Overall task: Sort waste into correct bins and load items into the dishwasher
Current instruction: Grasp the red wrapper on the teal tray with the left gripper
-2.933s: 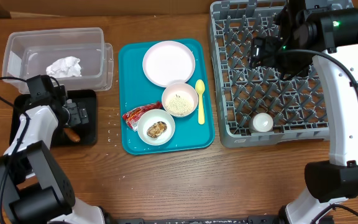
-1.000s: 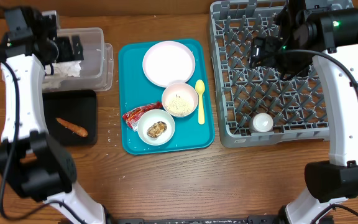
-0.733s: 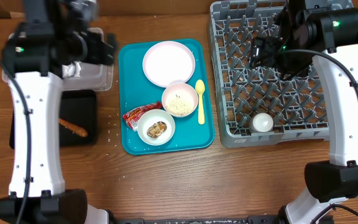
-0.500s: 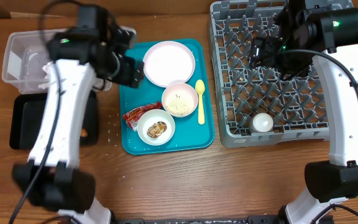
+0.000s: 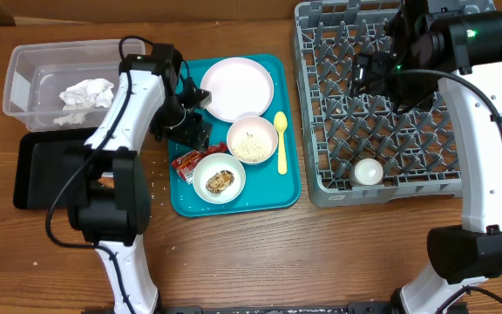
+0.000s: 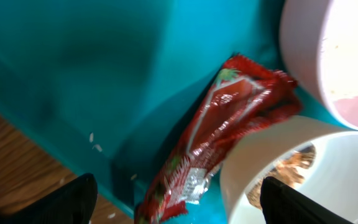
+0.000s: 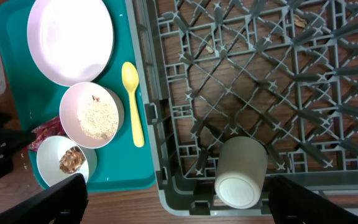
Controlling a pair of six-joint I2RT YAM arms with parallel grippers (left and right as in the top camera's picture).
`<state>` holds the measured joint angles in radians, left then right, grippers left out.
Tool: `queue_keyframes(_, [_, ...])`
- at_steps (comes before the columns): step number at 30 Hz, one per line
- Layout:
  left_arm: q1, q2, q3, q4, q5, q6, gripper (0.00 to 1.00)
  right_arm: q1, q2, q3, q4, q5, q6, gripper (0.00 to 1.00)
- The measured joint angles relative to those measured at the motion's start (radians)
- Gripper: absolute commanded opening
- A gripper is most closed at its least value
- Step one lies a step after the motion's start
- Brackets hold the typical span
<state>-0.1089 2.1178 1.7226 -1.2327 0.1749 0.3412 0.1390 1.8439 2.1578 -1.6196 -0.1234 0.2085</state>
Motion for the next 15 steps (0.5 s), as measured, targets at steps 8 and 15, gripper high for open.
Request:
queue_keyframes(8, [0.000,0.076,0.000,-0.010,-0.002,0.036,0.68,0.000,0.000,0.000,-0.009,0.000,0.000,0.95])
queue_keyframes(15, [0.000,0.095,-0.002,0.031,-0.004,0.056,0.59,0.000,0.000,0.000,-0.012,0.000,0.000,0.95])
